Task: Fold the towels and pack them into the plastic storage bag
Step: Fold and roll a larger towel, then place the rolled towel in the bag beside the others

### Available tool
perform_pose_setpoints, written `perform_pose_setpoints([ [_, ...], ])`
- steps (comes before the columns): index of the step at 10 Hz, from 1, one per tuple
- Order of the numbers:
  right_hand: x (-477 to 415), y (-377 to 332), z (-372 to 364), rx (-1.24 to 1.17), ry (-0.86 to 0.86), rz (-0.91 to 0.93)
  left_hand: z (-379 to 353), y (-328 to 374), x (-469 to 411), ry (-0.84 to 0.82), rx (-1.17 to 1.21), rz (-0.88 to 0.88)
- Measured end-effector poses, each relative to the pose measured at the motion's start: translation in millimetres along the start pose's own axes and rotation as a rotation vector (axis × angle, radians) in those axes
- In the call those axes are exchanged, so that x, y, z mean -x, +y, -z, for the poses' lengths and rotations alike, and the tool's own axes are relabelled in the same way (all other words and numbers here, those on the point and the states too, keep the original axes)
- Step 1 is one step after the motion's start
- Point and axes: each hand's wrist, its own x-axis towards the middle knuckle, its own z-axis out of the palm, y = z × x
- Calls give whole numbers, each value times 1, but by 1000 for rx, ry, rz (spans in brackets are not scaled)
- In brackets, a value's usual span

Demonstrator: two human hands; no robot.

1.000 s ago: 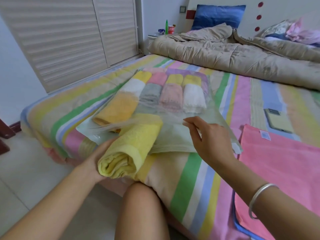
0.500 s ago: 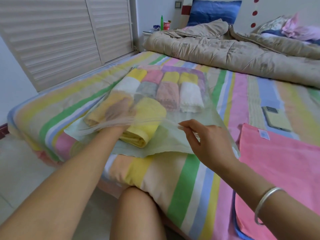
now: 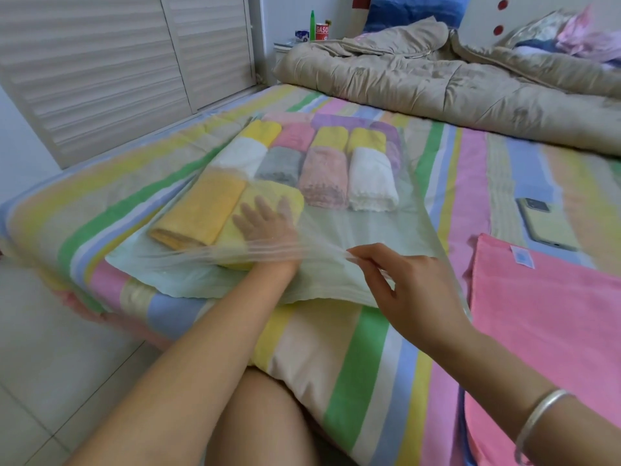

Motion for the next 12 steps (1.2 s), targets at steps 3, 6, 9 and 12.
perform_pose_setpoints([
  [3, 4, -9, -3, 69, -74, 13, 10, -12, 8, 7, -7, -82],
  [6, 108, 41, 66, -8, -130, -174, 97, 68, 261, -311, -58, -540],
  [9, 324, 116, 274, 413, -32, -620, 71, 241, 385, -217, 771, -1152],
  [12, 442, 145, 387, 578, -116, -552, 36, 331, 449, -255, 673, -1338],
])
